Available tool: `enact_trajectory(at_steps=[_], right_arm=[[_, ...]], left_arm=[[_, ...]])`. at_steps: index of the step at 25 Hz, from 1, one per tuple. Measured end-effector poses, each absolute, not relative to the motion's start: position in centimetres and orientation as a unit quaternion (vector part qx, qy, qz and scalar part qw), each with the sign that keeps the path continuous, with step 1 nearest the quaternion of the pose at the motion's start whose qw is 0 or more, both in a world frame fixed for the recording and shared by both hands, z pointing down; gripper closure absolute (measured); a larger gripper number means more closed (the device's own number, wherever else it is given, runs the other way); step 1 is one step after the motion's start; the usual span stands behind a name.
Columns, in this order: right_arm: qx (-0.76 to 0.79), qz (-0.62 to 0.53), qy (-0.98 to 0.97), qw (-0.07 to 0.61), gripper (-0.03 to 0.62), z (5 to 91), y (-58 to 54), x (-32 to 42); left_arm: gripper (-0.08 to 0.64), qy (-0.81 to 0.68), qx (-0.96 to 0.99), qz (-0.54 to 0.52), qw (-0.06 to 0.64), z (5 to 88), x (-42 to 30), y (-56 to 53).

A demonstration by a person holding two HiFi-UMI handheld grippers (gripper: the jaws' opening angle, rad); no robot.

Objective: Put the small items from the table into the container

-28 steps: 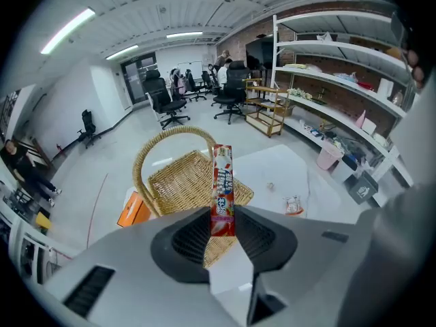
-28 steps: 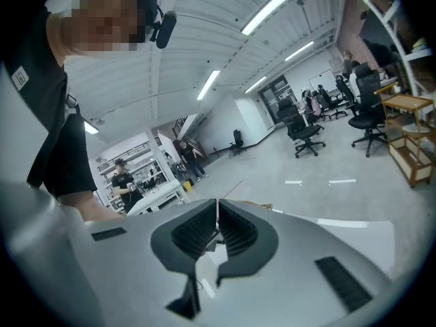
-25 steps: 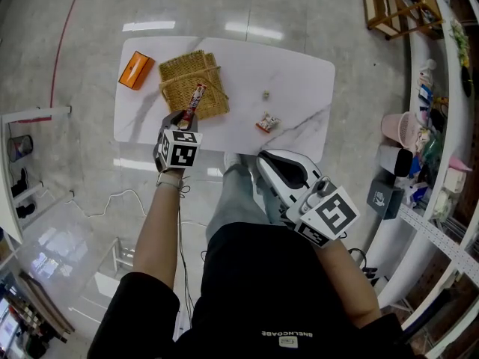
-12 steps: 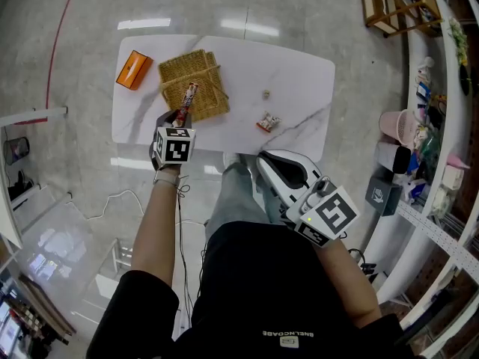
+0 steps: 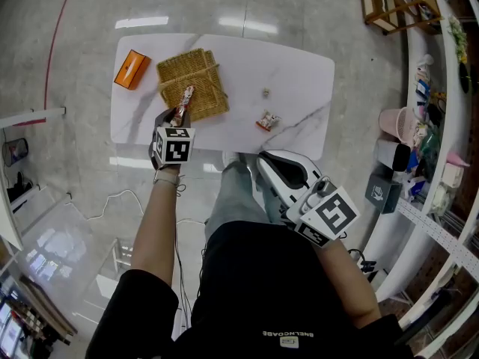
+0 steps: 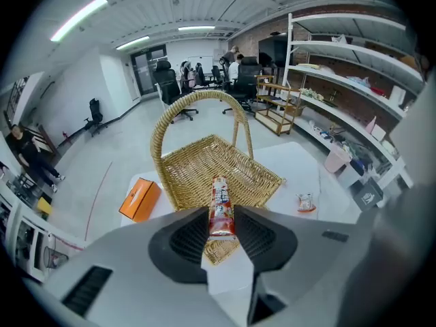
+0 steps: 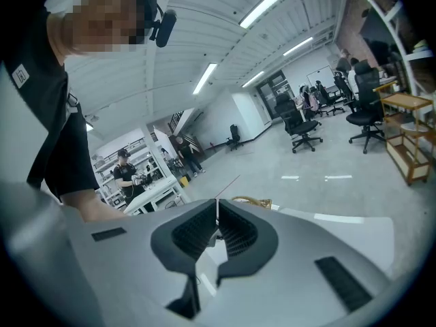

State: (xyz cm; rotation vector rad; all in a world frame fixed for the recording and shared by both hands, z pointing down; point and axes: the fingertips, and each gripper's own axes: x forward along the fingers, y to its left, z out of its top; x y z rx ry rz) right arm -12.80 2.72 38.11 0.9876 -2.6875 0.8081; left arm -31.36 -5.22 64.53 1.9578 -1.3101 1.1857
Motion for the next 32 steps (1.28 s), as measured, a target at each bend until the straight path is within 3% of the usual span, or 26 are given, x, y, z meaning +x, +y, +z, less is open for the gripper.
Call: enact_trajectory(at_steps=[15,18,26,32], right_arm=[[0.326,0.252,-0.909,0.069,0.58,36.5,2.1,-11.8],[0.326,0.237,-0.913,0.056,0.58,34.8,1.8,-11.3],[0.331,0.199,-0.922,0.02,0.58,30.1,0.8,-8.8],[0.341,0.17,-0.925,-0.009,0.58,26.3,0.5,-6.2]], left_arm=[[0.448,-0.502,0.726,0.416,0.219,60.6,-29.8,-4.8],[0.449,-0.502,0.736,0.406,0.202,57.8,-28.6,-4.7],[0.554,-0.515,0.768,0.352,0.145,47.9,-24.3,-5.1],[0.554,-0.503,0.802,0.304,0.108,40.2,-19.3,-4.5]])
